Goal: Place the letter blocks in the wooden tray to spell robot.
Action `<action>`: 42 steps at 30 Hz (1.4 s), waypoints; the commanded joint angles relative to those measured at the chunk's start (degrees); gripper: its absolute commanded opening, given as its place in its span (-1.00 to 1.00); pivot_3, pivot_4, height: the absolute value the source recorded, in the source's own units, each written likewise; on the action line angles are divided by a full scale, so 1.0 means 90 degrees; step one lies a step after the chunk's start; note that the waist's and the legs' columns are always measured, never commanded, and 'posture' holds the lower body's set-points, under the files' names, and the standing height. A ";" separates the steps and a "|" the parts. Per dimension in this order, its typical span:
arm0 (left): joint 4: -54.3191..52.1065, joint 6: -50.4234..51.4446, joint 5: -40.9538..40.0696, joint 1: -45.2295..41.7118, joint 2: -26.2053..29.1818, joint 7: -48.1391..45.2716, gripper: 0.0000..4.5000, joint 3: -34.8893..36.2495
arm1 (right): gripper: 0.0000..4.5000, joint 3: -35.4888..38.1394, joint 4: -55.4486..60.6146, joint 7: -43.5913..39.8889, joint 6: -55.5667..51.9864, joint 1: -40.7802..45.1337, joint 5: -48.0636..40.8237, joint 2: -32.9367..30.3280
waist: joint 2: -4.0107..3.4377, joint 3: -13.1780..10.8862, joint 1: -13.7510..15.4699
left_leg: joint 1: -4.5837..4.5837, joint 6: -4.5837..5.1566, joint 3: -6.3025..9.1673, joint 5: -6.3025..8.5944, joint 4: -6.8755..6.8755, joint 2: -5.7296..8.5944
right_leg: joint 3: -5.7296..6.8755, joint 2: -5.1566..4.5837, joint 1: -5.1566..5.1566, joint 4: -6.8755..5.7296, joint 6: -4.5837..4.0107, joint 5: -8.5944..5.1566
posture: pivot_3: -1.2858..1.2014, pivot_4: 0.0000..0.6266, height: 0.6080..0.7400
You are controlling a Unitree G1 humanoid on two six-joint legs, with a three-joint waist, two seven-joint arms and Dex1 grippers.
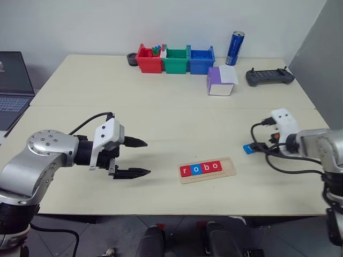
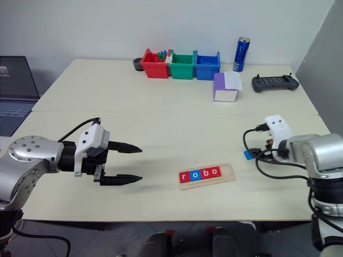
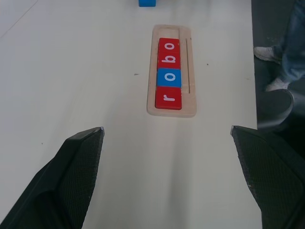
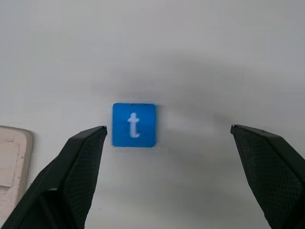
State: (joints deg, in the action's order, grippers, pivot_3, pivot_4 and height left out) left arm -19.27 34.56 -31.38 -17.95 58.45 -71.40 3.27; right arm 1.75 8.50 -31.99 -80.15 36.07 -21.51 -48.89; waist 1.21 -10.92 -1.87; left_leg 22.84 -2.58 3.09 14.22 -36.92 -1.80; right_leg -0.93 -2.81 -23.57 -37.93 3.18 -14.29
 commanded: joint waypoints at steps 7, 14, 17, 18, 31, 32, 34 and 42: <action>-0.0053 -0.0006 -0.0032 -0.0155 0.0104 0.0003 1.00 0.0118 | 0.98 -0.0448 -0.1937 -0.3844 0.6698 -0.0612 0.0505 -0.0771 | 0.0000 -0.0001 -0.0017 | -0.0001 0.0000 -0.0009 0.0000 -0.0003 -0.0001 | -0.0005 -0.0001 0.0002 0.0005 0.0007 0.0000 | 0.03 -0.52 1.00; -0.0184 0.0071 -0.0097 -0.0090 0.0126 0.0078 1.00 0.0213 | 0.98 -0.1320 -0.4399 -0.5420 0.9237 0.0461 0.1513 -0.0486 | -0.0001 -0.0001 -0.0067 | -0.0011 -0.0001 -0.0010 0.0000 -0.0004 -0.0003 | -0.0006 0.0000 0.0005 -0.0003 0.0004 0.0003 | 0.03 -0.52 1.00; -0.0274 0.0128 -0.0140 -0.0002 0.0168 0.0126 1.00 0.0300 | 0.98 -0.1756 -0.5535 -0.5951 1.0224 0.0983 0.2088 -0.0352 | -0.0002 -0.0002 -0.0076 | -0.0011 -0.0001 -0.0010 -0.0001 -0.0003 -0.0002 | -0.0005 0.0000 0.0005 -0.0004 -0.0016 0.0014 | 0.03 -0.52 1.00; -0.0280 0.0137 -0.0144 0.0012 0.0177 0.0126 1.00 0.0321 | 0.98 -0.1832 -0.5854 -0.6069 1.0452 0.1139 0.2201 -0.0286 | -0.0003 -0.0003 -0.0078 | -0.0011 -0.0001 -0.0011 -0.0001 -0.0004 -0.0002 | -0.0006 0.0000 0.0005 -0.0004 -0.0022 0.0018 | 0.03 -0.52 1.00; -0.0628 0.0364 -0.0259 0.0370 0.0267 0.0285 1.00 0.0679 | 0.98 -0.2317 -0.8400 -0.6615 1.2230 0.2712 0.3345 0.0346 | -0.0008 -0.0006 -0.0133 | -0.0011 -0.0003 -0.0009 -0.0002 -0.0003 -0.0002 | -0.0006 0.0000 0.0005 -0.0005 -0.0026 0.0019 | 0.03 -0.52 1.00; -0.0663 0.0381 -0.0279 0.0427 0.0286 0.0306 1.00 0.0724 | 0.98 -0.2318 -0.8500 -0.6620 1.2229 0.2786 0.3393 0.0375 | -0.0008 -0.0006 -0.0134 | -0.0011 -0.0003 -0.0009 -0.0002 -0.0003 -0.0002 | -0.0006 0.0000 0.0006 -0.0004 -0.0026 0.0019 | 0.03 -0.52 1.00; -0.0700 0.0404 -0.0309 0.0494 0.0314 0.0335 1.00 0.0781 | 0.98 -0.2293 -0.8664 -0.6586 1.2224 0.2920 0.3462 0.0437 | -0.0012 -0.0008 -0.0139 | -0.0011 -0.0003 -0.0010 -0.0002 -0.0003 -0.0002 | -0.0008 -0.0001 0.0006 -0.0005 -0.0026 0.0019 | 0.03 -0.52 1.00; -0.0840 0.0480 -0.0424 0.0703 0.0401 0.0415 1.00 0.0974 | 0.98 -0.2331 -0.8911 -0.6432 1.2443 0.3110 0.3817 0.0625 | -0.0015 -0.0010 -0.0145 | -0.0015 -0.0004 -0.0009 -0.0002 -0.0003 -0.0001 | -0.0007 -0.0001 0.0007 -0.0009 -0.0027 0.0019 | 0.03 -0.52 1.00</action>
State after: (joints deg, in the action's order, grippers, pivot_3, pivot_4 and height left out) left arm -25.14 38.70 -34.18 -11.70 61.18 -68.06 9.55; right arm -19.37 -70.68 -87.43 30.41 62.45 12.35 -43.17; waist 1.07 -11.01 -3.17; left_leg 22.71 -2.62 3.01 14.20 -36.95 -1.81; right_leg -0.99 -2.82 -23.50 -38.02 2.94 -14.11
